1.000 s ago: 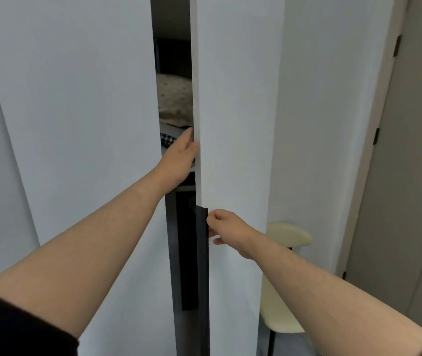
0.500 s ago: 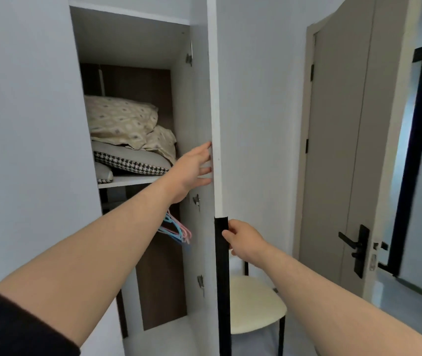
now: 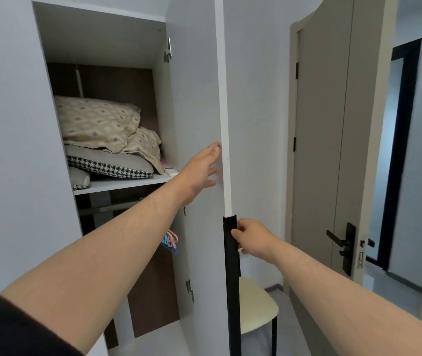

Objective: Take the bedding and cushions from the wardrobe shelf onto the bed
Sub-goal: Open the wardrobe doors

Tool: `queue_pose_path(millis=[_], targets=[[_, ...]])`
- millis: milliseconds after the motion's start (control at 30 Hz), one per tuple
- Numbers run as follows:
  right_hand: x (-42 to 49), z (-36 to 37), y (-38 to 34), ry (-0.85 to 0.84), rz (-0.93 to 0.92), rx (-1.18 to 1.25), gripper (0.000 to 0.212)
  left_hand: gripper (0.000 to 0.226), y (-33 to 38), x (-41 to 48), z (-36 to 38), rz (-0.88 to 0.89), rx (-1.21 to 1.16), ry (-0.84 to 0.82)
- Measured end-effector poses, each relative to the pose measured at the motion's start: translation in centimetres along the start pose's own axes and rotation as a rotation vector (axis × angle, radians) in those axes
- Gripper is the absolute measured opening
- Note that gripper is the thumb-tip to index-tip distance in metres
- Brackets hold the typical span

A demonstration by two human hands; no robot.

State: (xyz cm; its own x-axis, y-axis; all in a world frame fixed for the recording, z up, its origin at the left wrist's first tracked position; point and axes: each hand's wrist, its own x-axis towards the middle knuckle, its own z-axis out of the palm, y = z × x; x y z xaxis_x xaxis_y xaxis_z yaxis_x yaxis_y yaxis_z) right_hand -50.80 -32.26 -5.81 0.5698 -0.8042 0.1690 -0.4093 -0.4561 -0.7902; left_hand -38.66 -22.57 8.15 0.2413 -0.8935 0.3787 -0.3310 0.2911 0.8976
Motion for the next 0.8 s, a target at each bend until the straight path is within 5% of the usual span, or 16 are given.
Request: queue_pose_path(millis=[100, 200, 267, 467, 800], targets=[[-0.1, 0.1, -1.9, 0.178, -0.109, 0.028, 0.038, 0.053, -1.6, -0.9, -1.7, 0.093, 0.156, 0.068], [-0.6, 0.7, -5.1, 0.549, -0.434, -0.029, 0.042, 0.059, -3.9, -2.7, -5.5, 0.197, 0.493, 0.242], [-0.8, 1.7, -7.4, 0.647, -0.635, -0.13, 0.041, 0.061, -5.5, -4.2, -9.2, 0.236, 0.668, 0.357], [1.7, 8.2, -12.1, 0.456, -0.716, -0.209, 0.048, 0.07, -8.3, -8.2, -20.5, 0.161, 0.974, 0.653], [10.9, 20.5, -17.8, 0.249, -0.752, -0.315, 0.056, 0.075, -12.3, -8.5, -34.5, 0.074, 1.063, 0.774]])
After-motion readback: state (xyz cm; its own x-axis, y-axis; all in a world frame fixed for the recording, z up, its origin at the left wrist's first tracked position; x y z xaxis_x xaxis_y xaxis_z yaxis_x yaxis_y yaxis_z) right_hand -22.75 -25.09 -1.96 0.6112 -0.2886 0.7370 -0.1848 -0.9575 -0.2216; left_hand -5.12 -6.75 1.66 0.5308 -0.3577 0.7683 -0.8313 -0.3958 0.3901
